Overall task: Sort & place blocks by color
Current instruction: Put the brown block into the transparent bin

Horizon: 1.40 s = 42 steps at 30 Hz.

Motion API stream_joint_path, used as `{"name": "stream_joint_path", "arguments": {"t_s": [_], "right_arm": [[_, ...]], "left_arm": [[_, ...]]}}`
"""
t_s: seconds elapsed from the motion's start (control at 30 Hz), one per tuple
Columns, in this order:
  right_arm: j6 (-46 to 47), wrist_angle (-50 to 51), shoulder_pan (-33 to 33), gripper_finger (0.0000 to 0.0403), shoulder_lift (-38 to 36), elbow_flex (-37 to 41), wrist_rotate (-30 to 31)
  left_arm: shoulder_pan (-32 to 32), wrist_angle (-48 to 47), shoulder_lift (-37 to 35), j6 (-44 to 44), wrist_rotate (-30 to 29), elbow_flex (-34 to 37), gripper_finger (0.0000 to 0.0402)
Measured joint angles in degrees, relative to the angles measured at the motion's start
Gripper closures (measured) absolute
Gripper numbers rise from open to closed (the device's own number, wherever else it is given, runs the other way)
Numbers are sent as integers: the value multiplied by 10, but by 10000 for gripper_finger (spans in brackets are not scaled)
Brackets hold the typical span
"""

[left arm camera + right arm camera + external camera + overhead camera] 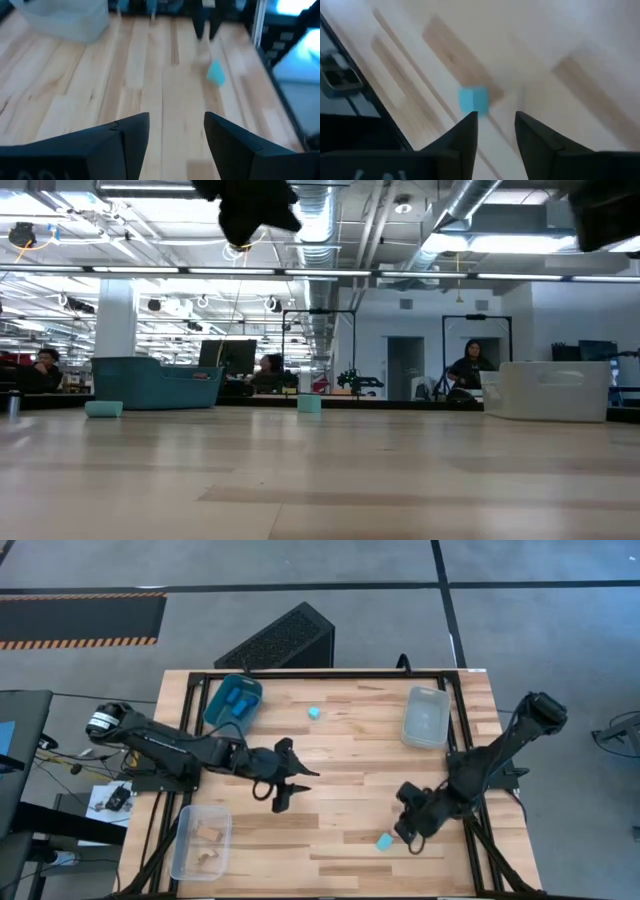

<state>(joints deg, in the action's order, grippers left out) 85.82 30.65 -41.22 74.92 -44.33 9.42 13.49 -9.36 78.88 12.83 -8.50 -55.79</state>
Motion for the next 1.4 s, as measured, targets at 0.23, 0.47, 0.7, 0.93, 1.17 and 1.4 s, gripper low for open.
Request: {"name": "stream_joint_path", "arguments": {"t_s": [0.23,0.47,0.7,0.93,1.17,1.4], "right_arm": [[-1,4,-47,228,74,-9,-5],[-63,-38,-43,231,142,-10,-4],[-107,-46,-24,251,175,-10,-4],[-134,-52,0,334,166,-9,-8],[-153,-37,31,388,90,-9,45],[-184,-23,83,390,29,-29,162]], "left_arm": [[0,153,52,9,21,0,223],[-8,164,92,7,21,1,223],[-44,167,100,-12,-8,0,223],[-81,161,101,0,39,0,223],[-108,170,101,4,63,0,220],[-144,203,101,63,84,0,172]]}}
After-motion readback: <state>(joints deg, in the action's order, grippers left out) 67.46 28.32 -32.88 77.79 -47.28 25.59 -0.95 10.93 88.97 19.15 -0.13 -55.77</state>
